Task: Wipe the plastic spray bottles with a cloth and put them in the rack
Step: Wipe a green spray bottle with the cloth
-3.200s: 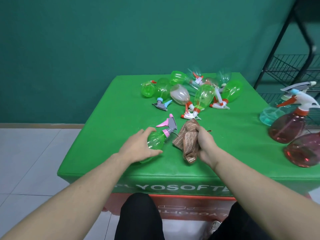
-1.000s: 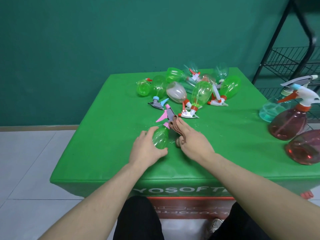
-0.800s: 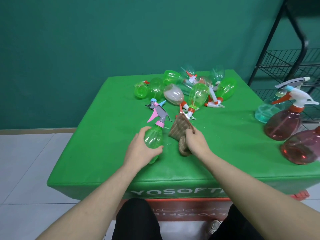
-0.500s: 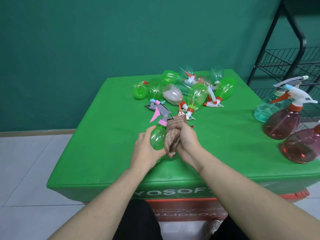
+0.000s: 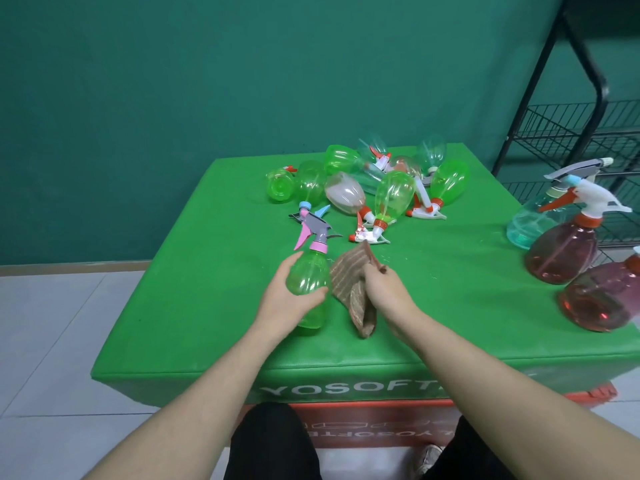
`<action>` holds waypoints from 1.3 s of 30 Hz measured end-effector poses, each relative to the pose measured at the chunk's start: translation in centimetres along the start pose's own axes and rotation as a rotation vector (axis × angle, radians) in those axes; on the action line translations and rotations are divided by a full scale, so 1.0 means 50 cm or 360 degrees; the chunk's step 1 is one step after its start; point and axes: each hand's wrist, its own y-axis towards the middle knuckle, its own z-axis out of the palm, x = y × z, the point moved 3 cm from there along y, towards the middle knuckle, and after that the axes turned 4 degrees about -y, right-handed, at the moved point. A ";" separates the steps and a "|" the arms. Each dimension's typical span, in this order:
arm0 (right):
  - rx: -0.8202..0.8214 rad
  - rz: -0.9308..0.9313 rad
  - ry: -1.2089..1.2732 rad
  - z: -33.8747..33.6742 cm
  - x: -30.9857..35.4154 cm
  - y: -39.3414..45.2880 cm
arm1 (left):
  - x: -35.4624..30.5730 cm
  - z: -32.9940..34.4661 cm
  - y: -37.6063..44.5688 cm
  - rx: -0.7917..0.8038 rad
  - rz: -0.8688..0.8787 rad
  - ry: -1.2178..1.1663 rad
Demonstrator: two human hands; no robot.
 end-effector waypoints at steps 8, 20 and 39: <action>-0.0032 -0.0067 0.0710 0.003 0.055 -0.002 | -0.001 0.019 -0.011 0.0182 -0.0363 -0.0669; 0.0042 0.0079 0.0695 0.047 0.077 0.011 | 0.012 0.040 -0.034 0.0394 -0.0562 -0.1163; -0.0154 -0.0061 0.0411 0.023 0.031 -0.033 | 0.029 0.050 -0.033 0.0288 -0.0681 -0.1675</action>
